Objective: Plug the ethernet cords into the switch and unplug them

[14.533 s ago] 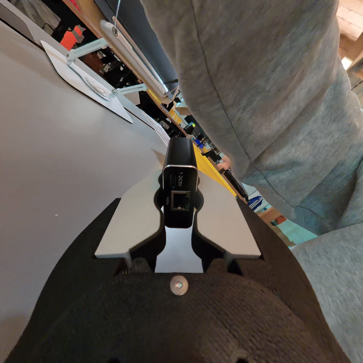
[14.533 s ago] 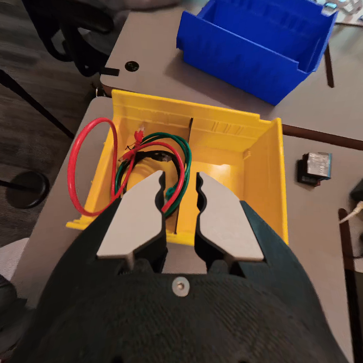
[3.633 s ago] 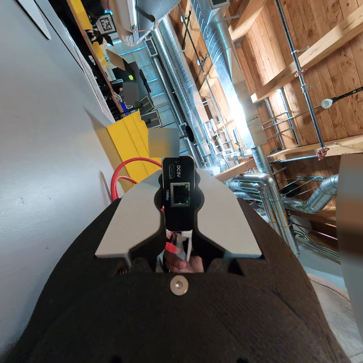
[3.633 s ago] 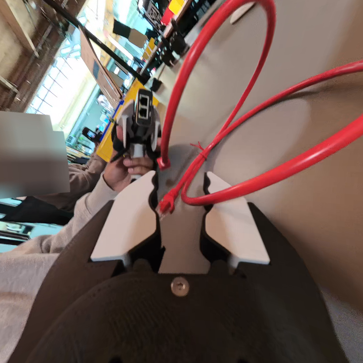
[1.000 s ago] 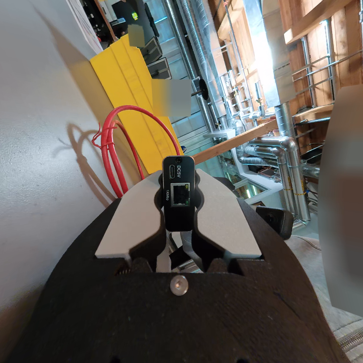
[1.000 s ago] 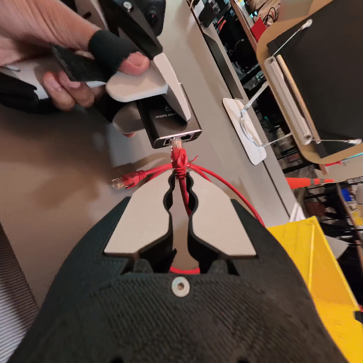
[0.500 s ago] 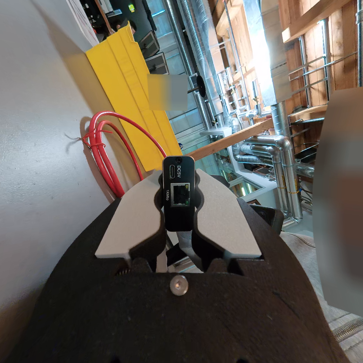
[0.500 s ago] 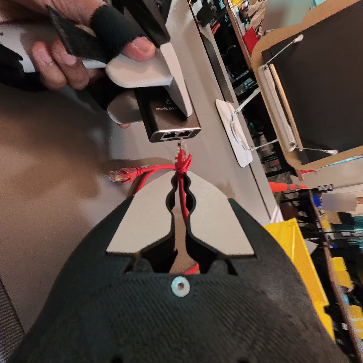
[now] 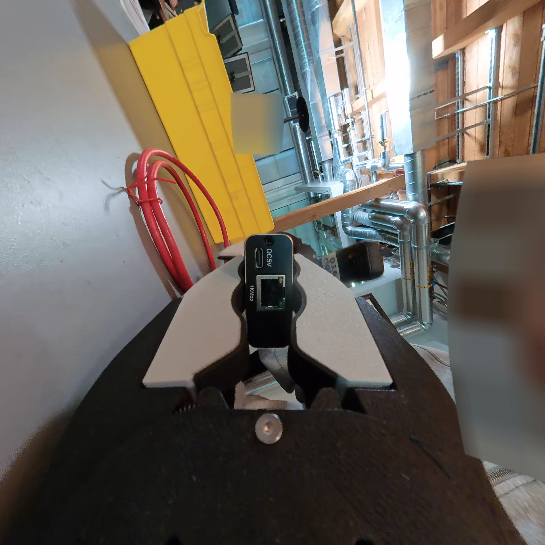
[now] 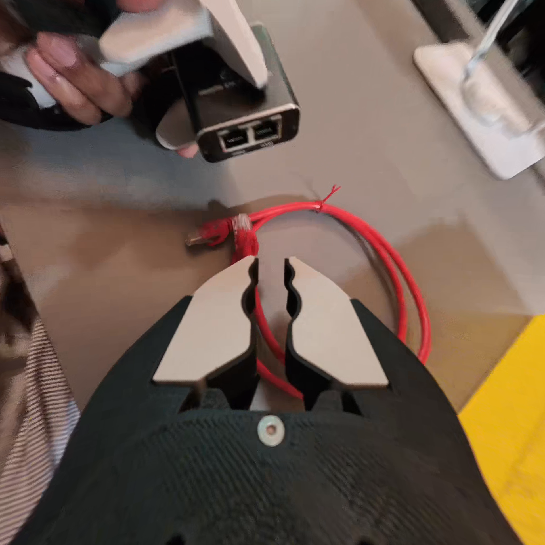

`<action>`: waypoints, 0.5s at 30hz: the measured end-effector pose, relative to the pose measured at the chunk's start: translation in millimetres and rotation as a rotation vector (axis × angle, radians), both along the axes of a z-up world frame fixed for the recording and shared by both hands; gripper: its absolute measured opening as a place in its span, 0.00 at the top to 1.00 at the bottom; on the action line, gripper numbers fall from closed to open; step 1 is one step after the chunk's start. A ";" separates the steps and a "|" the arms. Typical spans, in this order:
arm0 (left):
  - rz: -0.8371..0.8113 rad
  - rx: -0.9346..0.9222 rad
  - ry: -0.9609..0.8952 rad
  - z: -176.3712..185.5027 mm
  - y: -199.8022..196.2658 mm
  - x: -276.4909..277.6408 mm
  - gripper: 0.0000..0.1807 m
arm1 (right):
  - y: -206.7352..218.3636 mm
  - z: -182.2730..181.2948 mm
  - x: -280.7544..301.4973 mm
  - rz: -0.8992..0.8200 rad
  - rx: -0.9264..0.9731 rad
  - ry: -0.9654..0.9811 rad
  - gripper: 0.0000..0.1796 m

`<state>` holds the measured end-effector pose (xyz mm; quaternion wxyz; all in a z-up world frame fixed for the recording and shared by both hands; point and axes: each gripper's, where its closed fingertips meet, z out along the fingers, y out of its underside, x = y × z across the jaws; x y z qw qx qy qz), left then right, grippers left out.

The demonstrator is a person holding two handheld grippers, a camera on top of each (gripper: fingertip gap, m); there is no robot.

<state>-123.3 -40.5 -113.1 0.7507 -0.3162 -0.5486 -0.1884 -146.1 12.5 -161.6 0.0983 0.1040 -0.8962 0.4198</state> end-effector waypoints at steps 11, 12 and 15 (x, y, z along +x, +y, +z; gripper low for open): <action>-0.069 0.019 -0.011 -1.2 8.8 2.6 0.86 | 5.5 -5.4 15.9 0.014 0.023 -0.628 0.86; -0.073 0.018 -0.011 -1.4 9.5 2.7 0.86 | 5.0 -6.5 15.1 0.009 0.027 -0.605 0.87; -0.077 0.019 -0.013 -1.6 10.1 2.9 0.86 | 4.1 -11.5 16.4 0.004 0.051 -0.547 0.90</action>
